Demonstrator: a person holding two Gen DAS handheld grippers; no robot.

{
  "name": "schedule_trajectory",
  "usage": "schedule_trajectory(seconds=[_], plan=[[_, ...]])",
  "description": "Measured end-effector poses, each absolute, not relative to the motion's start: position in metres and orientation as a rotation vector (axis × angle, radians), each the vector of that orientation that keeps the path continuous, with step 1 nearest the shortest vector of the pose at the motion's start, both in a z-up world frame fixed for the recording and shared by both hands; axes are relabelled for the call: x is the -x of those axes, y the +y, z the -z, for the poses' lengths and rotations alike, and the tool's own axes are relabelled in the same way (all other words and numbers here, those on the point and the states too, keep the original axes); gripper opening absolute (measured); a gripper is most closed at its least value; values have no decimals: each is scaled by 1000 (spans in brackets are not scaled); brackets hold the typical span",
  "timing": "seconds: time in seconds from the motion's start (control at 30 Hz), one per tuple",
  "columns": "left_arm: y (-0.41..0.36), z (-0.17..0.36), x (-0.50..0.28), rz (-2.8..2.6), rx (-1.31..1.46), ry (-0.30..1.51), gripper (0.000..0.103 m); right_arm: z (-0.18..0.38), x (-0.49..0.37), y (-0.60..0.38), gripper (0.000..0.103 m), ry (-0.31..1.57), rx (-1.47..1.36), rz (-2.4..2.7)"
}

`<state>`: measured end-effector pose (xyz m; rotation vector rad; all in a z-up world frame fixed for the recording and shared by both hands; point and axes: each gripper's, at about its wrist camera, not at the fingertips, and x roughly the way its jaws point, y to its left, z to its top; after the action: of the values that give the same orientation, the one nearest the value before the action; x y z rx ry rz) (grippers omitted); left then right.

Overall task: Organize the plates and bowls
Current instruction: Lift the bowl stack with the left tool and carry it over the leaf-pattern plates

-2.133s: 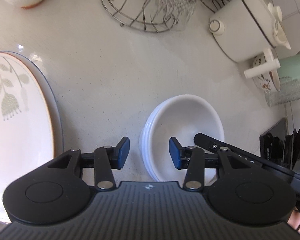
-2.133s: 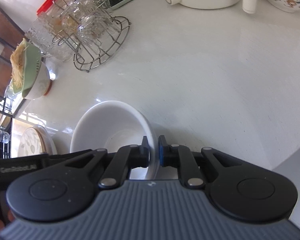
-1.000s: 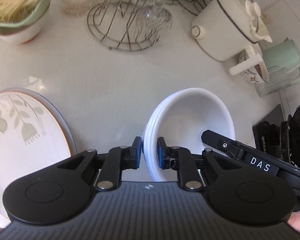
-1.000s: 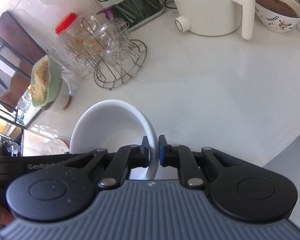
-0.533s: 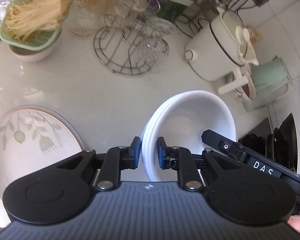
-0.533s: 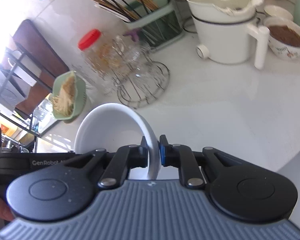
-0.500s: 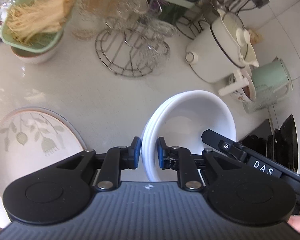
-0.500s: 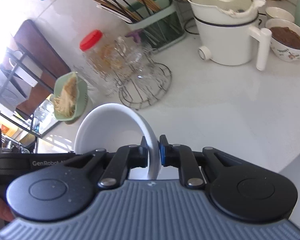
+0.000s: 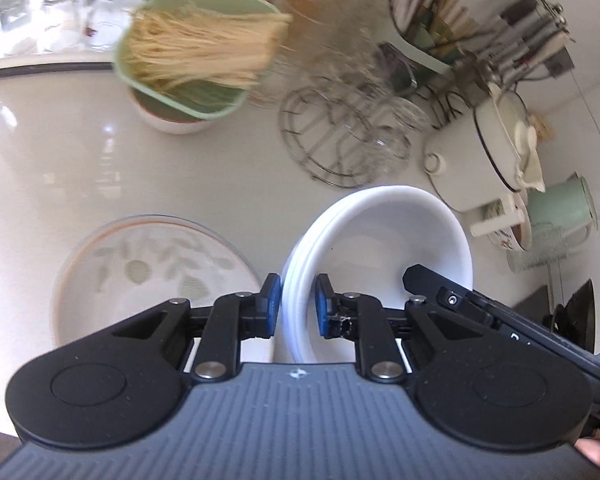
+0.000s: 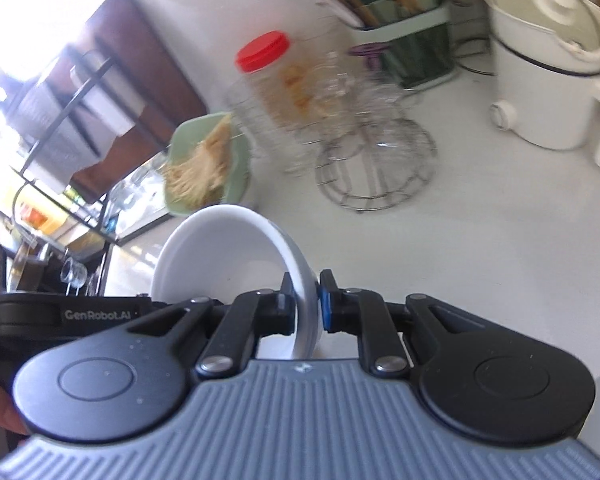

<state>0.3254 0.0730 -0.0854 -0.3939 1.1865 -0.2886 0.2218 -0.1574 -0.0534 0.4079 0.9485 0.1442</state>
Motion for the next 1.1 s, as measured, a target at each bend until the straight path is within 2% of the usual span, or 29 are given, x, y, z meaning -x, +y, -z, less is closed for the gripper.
schedule_trajectory(seconds=[0.37, 0.57, 1.1], plan=[[133, 122, -316, 179, 453, 1184, 20, 79, -242, -97, 15, 991, -318, -264], [140, 153, -319, 158, 446, 1228, 21, 104, -254, -78, 15, 1073, -272, -272], [153, 174, -310, 121, 392, 1269, 22, 138, -256, -61, 17, 1208, -256, -301]])
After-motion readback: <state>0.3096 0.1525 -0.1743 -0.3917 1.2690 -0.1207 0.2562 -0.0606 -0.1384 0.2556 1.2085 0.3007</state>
